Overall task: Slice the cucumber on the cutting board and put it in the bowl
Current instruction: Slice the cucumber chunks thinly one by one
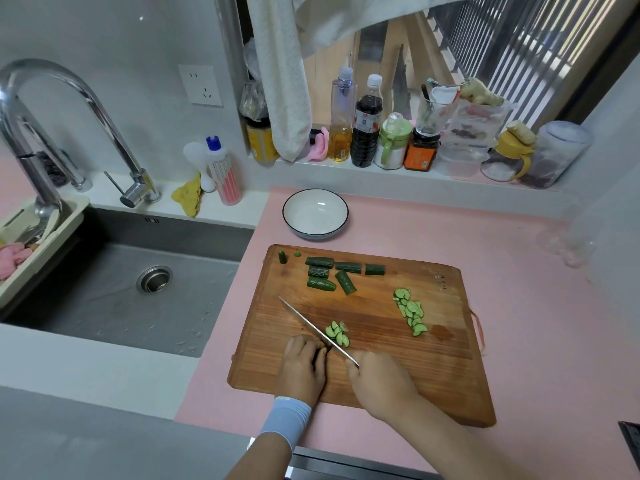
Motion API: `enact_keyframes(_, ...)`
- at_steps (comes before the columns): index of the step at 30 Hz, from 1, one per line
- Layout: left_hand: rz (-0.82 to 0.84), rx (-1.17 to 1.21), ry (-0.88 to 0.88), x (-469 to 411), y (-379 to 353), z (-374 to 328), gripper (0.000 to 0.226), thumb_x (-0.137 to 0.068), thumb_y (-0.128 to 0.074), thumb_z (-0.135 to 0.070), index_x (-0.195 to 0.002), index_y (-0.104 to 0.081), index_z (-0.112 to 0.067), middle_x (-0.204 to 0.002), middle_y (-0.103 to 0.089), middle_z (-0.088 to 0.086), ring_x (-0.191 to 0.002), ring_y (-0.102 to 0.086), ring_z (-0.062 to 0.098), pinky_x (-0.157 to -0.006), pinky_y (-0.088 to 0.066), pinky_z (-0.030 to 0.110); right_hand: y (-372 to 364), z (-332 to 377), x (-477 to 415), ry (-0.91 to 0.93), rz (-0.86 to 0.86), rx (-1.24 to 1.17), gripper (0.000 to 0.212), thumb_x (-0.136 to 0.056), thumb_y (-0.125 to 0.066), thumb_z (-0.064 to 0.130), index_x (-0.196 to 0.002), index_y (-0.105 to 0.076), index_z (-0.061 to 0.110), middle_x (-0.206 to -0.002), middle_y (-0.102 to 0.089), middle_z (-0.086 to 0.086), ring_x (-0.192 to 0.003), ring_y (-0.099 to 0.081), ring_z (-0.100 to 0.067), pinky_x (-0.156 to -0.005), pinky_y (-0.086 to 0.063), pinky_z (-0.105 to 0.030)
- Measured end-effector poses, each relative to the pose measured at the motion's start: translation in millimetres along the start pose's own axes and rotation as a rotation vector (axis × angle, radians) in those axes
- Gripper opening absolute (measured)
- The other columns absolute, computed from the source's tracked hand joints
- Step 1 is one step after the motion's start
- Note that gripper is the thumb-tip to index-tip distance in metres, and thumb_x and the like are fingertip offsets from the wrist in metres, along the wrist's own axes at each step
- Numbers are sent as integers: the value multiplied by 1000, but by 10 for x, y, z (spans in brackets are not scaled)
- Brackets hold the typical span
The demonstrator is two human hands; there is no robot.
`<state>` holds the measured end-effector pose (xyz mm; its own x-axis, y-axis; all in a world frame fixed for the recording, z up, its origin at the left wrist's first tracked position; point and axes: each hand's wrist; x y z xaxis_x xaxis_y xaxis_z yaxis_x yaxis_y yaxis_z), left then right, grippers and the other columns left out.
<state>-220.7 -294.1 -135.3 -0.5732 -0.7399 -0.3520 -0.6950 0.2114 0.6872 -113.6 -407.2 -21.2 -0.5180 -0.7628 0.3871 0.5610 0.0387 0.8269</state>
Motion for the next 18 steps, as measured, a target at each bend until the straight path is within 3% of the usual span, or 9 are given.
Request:
enact_keyframes(3,-2,-3,13,1,-5,5,13,-80,-75,-5,-78,-65,-12,-81,-58,-1,-83,-49,13,-78,-38,14,2,-8,2,4,11,-11,23,-102,-40,37,-87,-56,30,-82,-65,1,-85,-64,-28,-64,-37,-30)
enact_keyframes(8,-6,15,21,-9,1,-5,14,-79,-76,-6,-77,-65,-13,-80,-58,-2,-82,-49,11,-79,-37,12,3,-42,54,27,-24,-14,25,-101,-39,38,-97,-62,28,-86,-69,-1,-81,-62,-27,-65,-43,-34)
enact_keyframes(14,1,19,44,-10,3,-11,15,-79,-77,-6,-77,-64,-14,-80,-57,-4,-83,-49,10,-78,-36,10,72,-88,174,52,-26,8,36,-102,-39,35,-67,-41,31,-65,-49,7,-70,-49,-21,-63,-38,-34)
enact_keyframes(18,2,19,45,-12,-2,-3,15,-79,-77,-6,-77,-64,-14,-80,-57,-4,-83,-49,10,-79,-34,9,59,-113,182,44,-15,17,37,-102,-39,35,-65,-39,31,-62,-47,6,-66,-48,-20,-57,-34,-35)
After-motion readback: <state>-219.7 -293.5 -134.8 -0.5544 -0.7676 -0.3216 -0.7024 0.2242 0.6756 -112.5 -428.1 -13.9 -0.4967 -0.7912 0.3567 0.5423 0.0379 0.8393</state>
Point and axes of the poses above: each hand's wrist, its own x-axis away from the middle knuckle, its own y-axis out of the back of the hand, z = x × y
